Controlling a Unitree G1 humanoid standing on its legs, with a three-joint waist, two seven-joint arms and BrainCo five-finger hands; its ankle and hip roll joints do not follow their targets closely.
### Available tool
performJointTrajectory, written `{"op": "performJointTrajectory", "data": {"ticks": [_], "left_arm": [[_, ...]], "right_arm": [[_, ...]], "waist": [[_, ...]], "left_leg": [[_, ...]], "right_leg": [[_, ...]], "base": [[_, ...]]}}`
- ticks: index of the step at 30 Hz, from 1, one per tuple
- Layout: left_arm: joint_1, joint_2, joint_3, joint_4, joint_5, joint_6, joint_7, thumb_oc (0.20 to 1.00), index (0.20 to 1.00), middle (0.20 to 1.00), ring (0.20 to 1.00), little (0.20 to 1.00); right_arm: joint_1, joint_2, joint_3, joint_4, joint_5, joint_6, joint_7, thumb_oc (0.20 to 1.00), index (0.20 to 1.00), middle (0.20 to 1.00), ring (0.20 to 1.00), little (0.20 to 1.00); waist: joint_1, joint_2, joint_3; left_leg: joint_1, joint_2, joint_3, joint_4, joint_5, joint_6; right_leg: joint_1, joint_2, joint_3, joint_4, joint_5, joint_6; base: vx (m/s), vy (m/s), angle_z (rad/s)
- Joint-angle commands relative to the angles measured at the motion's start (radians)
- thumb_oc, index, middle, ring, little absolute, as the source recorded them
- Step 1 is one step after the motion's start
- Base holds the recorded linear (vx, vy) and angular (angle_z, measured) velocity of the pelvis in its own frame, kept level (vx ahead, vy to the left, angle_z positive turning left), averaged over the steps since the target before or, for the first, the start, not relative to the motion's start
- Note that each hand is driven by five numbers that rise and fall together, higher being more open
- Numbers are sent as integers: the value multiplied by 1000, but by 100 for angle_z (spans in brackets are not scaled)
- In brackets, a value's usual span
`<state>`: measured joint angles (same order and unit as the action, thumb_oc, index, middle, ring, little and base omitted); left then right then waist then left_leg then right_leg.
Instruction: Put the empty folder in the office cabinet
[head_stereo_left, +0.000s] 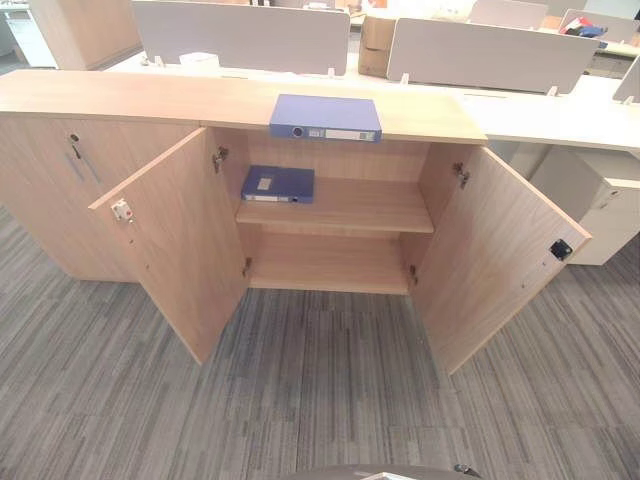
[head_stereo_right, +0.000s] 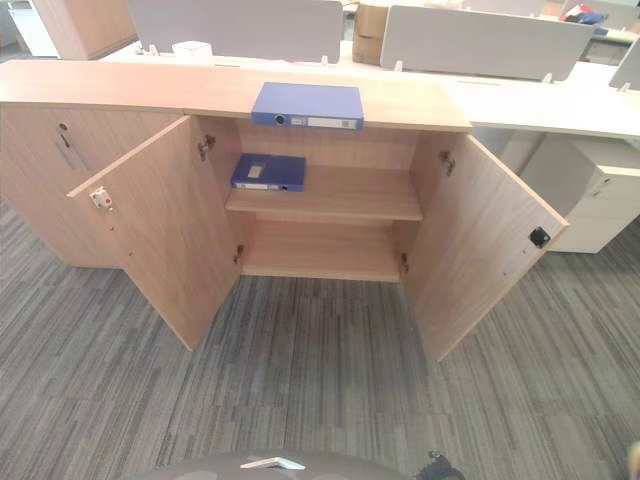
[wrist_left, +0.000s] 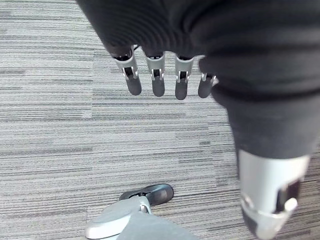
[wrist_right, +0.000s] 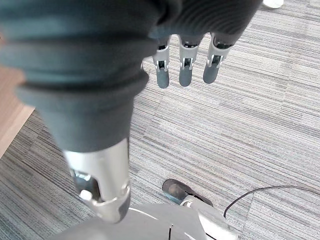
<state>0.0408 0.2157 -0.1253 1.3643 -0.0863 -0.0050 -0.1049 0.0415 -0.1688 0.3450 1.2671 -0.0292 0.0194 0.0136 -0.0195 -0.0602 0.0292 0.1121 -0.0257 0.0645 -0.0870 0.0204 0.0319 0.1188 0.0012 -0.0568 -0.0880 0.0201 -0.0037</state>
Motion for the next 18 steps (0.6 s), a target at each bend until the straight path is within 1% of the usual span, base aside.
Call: {"op": "performJointTrajectory", "data": {"ticks": [1,18], "left_arm": [[-53,-35,-2,48,-47,-12,-7,1000,1000,1000,1000,1000],[-55,-38,-10,51,-28,-14,3,1000,1000,1000,1000,1000]], "right_arm": [[-56,-49,-11,50,-12,-18,-6,1000,1000,1000,1000,1000],[-53,-49,-16,66,-18,-19,-6,1000,1000,1000,1000,1000]], "waist": [[6,46,26],[2,50,20]], "left_leg": [[24,30,41,7,-62,-41],[34,30,43,2,-64,-42]], "right_leg": [[-3,0,-29,15,-51,64],[5,-2,-28,12,-53,64]], "base": [[0,0,0],[0,0,0]]}}
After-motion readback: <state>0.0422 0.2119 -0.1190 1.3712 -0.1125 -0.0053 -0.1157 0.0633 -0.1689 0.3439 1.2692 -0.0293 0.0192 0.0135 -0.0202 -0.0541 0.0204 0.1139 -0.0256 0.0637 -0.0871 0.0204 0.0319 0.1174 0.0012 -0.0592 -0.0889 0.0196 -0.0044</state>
